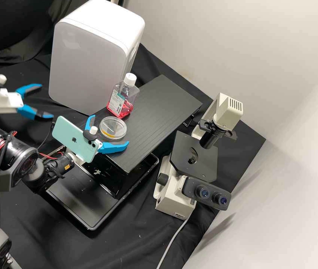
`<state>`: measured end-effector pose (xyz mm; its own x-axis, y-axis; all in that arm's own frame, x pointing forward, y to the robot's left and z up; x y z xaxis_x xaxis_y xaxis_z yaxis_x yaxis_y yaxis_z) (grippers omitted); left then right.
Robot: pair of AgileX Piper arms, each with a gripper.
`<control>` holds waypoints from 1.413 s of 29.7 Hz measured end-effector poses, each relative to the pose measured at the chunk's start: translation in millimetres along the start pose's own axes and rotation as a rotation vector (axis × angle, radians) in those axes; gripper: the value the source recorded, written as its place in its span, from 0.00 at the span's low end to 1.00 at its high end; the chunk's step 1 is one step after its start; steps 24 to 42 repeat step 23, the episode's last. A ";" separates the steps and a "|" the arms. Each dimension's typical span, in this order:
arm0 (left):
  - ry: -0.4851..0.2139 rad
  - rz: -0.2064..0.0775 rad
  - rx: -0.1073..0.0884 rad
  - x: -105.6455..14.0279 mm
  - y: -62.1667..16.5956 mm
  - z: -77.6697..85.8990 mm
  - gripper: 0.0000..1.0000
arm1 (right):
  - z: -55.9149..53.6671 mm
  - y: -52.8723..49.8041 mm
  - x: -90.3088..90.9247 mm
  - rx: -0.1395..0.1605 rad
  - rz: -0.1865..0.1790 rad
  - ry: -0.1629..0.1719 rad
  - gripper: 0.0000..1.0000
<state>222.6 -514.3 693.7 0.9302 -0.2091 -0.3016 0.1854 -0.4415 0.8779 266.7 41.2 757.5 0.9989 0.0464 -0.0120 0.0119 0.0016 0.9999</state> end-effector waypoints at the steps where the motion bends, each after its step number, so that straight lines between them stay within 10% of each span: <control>1: 0.009 0.029 -0.048 -5.6 8.3 -2.6 1.00 | 0.0 0.0 0.0 0.000 0.000 0.000 1.00; 4: 0.024 0.071 -0.099 -14.6 18.1 -5.7 1.00 | 0.0 0.0 0.0 0.000 0.000 0.000 1.00; 11: 0.037 0.087 -0.108 -16.2 20.1 -7.1 1.00 | 0.0 0.0 0.0 0.000 0.000 0.000 1.00; 18: 0.053 0.053 -0.069 -8.7 10.7 -8.7 1.00 | 0.0 0.0 0.0 0.000 0.000 0.000 1.00; 21: 0.056 0.040 -0.020 -6.1 7.6 -8.6 1.00 | 0.0 0.0 0.0 0.000 0.000 0.000 1.00; 42: 0.055 0.043 -0.016 -5.2 8.2 -8.2 1.00 | 0.0 0.0 0.0 0.000 0.000 0.000 1.00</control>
